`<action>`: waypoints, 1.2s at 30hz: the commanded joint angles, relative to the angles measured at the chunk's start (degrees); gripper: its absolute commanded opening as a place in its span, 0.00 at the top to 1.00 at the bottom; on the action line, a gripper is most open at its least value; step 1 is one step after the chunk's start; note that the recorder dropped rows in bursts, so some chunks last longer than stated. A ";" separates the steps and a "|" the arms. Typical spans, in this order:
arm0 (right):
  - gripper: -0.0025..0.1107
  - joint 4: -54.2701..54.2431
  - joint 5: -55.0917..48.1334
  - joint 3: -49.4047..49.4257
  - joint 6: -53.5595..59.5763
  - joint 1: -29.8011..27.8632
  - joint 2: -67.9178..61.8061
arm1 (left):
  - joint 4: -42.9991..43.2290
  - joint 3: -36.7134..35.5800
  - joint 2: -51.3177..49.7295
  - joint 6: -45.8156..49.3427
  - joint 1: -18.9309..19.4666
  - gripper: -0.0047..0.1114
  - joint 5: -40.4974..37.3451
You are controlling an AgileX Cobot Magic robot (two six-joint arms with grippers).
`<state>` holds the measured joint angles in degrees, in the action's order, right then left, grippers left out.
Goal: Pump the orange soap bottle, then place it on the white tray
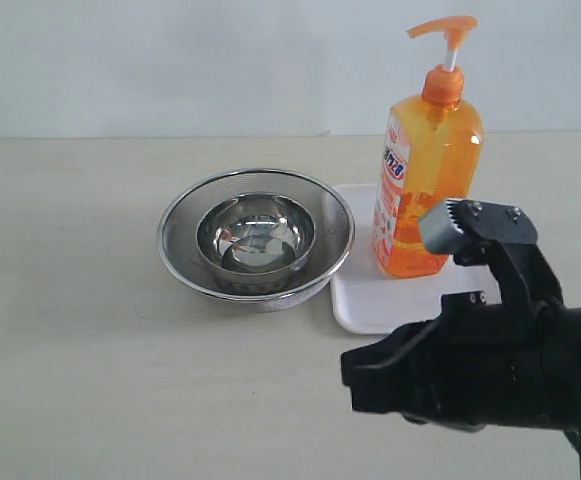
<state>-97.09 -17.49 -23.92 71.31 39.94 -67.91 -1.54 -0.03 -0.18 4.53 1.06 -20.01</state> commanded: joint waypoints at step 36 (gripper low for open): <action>0.97 3.37 6.16 23.92 7.26 -29.34 64.51 | -0.10 0.03 0.18 0.09 0.00 0.92 0.46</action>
<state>-94.09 -11.11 -0.28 78.33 12.15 -6.27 -1.54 -0.03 -0.18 4.53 1.06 -20.01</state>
